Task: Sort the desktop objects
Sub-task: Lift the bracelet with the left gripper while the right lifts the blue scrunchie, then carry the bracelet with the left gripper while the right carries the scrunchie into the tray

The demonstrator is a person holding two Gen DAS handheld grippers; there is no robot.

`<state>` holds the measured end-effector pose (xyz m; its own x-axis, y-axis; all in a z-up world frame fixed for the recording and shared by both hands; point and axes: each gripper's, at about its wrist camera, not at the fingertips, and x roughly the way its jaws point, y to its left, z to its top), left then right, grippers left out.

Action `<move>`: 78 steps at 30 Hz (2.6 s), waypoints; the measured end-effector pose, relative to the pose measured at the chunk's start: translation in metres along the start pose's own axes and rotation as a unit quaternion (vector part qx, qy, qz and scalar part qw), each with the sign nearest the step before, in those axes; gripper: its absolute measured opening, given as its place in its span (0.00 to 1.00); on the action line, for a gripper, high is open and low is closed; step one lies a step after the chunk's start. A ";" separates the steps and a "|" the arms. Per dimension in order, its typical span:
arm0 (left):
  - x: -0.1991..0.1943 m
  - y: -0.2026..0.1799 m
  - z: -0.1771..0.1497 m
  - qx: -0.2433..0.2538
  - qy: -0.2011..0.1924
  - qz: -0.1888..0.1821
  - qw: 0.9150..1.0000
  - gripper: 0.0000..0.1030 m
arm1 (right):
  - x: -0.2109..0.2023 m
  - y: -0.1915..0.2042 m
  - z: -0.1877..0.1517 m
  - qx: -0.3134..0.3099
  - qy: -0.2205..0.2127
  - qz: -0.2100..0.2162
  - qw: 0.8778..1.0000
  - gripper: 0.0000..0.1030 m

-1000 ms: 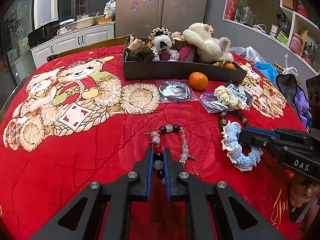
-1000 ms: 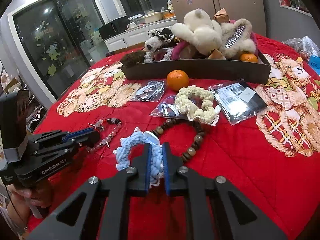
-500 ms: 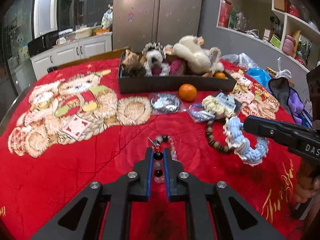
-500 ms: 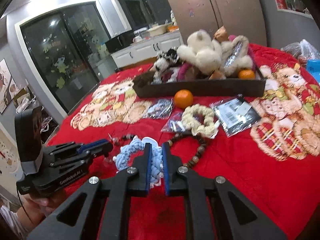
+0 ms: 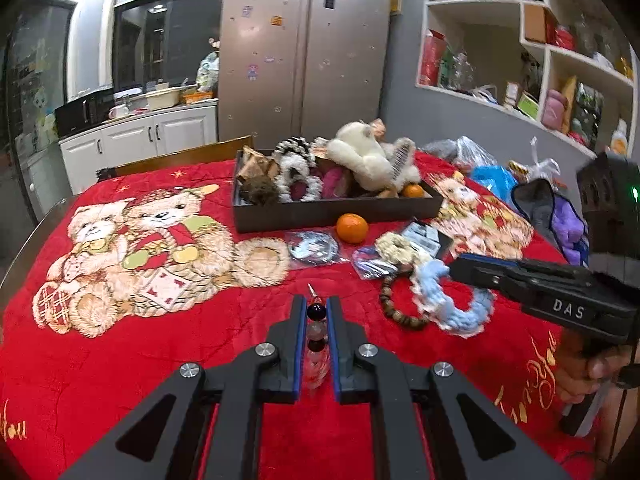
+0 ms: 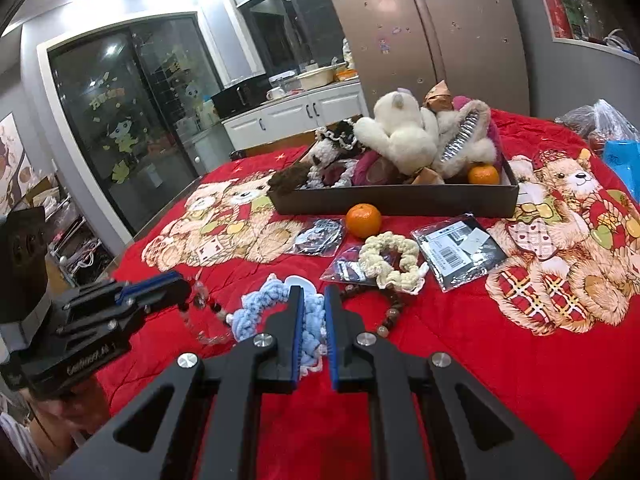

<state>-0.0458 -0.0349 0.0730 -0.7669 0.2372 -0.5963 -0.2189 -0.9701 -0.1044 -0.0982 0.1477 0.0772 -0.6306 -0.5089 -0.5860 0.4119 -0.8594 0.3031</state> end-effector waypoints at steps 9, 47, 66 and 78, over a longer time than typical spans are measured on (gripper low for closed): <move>-0.006 0.012 0.004 -0.014 -0.007 0.009 1.000 0.10 | -0.008 0.007 0.001 -0.007 -0.010 0.003 1.000 0.11; 0.035 0.014 0.124 -0.017 -0.013 0.017 1.000 0.10 | -0.022 -0.002 0.137 0.005 -0.086 -0.027 0.996 0.11; 0.143 0.060 0.200 -0.072 -0.021 0.038 0.996 0.10 | 0.105 -0.041 0.220 0.037 -0.063 -0.056 0.996 0.11; 0.180 0.073 0.184 -0.065 0.010 0.036 0.997 0.10 | 0.171 -0.058 0.244 0.036 -0.072 -0.095 0.992 0.11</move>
<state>-0.3107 -0.0534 0.1048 -0.7654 0.1672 -0.6215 -0.0833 -0.9833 -0.1619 -0.3907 0.0980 0.1429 -0.7816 -0.3342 -0.5267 0.2314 -0.9394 0.2528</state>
